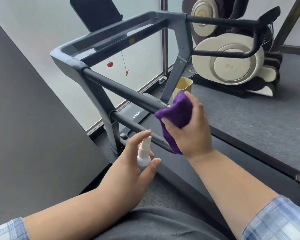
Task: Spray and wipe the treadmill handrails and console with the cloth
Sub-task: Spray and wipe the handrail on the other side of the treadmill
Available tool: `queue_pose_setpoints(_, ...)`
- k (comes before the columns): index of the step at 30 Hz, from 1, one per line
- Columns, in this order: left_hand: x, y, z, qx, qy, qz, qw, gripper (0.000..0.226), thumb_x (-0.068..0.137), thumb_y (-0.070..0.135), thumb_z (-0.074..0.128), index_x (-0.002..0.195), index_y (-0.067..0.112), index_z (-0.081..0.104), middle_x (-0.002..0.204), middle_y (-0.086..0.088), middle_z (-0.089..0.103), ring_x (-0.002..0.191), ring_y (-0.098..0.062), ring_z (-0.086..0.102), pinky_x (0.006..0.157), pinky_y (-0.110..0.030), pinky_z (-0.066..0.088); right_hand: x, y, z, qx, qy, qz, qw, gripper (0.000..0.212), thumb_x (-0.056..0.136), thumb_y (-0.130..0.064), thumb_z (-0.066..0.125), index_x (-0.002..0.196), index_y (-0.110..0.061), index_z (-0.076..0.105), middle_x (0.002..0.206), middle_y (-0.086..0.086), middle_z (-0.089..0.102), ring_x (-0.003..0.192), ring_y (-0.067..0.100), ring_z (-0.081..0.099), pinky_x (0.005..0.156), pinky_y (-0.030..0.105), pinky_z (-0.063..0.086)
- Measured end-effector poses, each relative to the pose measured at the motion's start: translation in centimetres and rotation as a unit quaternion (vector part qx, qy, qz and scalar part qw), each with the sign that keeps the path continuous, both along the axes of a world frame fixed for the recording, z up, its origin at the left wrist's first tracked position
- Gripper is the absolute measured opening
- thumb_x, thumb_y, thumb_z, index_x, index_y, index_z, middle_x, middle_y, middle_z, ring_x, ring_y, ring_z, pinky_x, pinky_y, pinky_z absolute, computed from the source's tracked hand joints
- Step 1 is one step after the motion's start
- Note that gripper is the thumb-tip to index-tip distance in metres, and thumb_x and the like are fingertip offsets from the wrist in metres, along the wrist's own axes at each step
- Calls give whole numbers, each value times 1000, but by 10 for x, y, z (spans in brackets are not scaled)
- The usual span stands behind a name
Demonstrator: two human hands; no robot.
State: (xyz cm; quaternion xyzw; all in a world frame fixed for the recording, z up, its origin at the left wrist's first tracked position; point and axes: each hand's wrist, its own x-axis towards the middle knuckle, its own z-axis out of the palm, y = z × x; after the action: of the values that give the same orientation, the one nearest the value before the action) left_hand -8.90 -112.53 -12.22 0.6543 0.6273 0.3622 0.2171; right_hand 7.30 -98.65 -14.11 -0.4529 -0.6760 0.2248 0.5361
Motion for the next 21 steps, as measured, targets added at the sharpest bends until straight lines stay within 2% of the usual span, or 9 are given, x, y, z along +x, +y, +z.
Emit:
queue_pose_setpoints(1,1,0,0,-2,3,-1,1000,59,80,67,55,129,75,25,106,26,59,59,-6,61,58,-43,58,-6,8,10,3,-39,9,999,80,76,-54,78,142,-34,38,130,-13,49,114,-2,45,95,10,40)
queue_pose_setpoints(4,2,1,1,8,22,-3,1000,58,81,67,53,129,75,24,106,29,58,65,-5,62,60,-38,57,-18,17,13,-21,-123,13,992,76,78,-52,78,140,-35,39,131,-6,56,116,13,53,94,35,51)
queue_pose_setpoints(7,1,1,1,12,31,-3,999,57,81,67,53,130,75,23,107,29,58,70,-5,63,61,-34,56,-13,8,-7,10,-89,-16,996,76,77,-48,81,137,-29,40,129,3,60,113,24,60,90,41,55)
queue_pose_setpoints(10,-2,2,-2,-4,32,-2,999,58,80,66,53,130,74,24,107,29,58,65,-7,61,60,-30,54,-5,-5,-40,46,-70,-56,995,87,70,-33,90,136,-21,36,129,16,60,113,34,61,85,44,55)
queue_pose_setpoints(13,-3,4,-3,-12,38,-7,999,58,80,67,53,130,74,24,107,29,58,69,-6,62,61,-25,50,2,-12,-66,4,-42,-63,997,94,65,-29,94,139,-10,41,128,19,58,113,35,61,87,51,56)
queue_pose_setpoints(16,-2,8,-2,-12,38,-9,999,58,80,67,53,129,76,24,107,28,59,70,-7,63,63,-28,52,9,-14,-80,-34,-17,-41,998,95,65,-37,91,141,-7,42,130,13,56,116,23,57,94,41,54)
queue_pose_setpoints(21,3,14,0,0,39,-24,999,58,81,66,53,130,75,24,105,26,60,71,-8,63,65,-30,53,22,-21,-101,-99,1,6,995,93,67,-23,93,142,-10,40,130,-2,49,117,9,52,100,11,41)
